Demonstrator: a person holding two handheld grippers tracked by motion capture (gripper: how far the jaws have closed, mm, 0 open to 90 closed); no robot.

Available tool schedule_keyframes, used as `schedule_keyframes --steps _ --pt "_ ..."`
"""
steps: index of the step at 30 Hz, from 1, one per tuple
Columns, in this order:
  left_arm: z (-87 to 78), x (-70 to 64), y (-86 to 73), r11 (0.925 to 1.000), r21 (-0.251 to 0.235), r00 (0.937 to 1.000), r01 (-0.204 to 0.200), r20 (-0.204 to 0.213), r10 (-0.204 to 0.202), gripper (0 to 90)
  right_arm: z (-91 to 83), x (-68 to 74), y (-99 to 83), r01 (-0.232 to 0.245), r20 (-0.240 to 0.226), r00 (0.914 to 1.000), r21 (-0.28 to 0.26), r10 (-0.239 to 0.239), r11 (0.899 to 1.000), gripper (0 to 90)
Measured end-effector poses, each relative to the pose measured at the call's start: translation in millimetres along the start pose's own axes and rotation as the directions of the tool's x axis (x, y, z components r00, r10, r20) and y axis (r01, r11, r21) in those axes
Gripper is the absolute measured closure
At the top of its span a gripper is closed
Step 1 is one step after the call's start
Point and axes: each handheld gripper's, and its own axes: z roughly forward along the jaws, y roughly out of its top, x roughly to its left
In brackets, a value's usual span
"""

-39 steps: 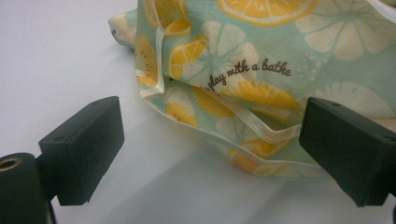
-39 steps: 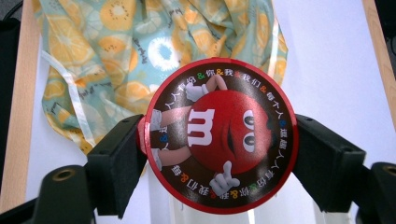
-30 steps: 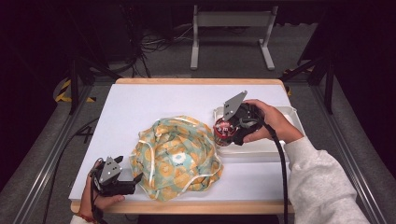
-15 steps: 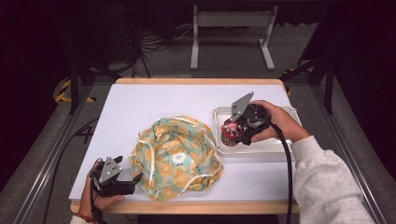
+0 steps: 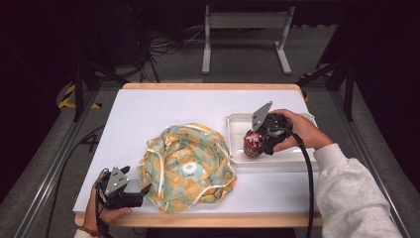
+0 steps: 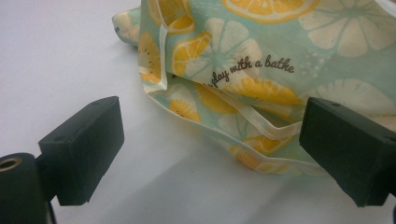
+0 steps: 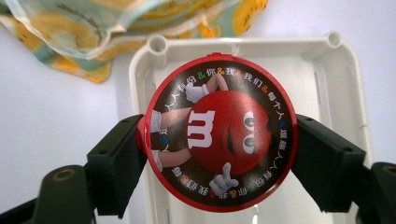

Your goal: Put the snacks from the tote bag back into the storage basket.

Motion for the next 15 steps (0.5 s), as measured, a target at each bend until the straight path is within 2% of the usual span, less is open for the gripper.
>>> schedule_keyframes --steps 15 --pt "-0.3 -0.3 -0.6 1.0000 0.003 1.0000 0.004 0.000 -0.004 7.2 21.5 -10.7 -19.5 -0.039 -0.010 0.9992 0.059 0.039 0.998 23.4"
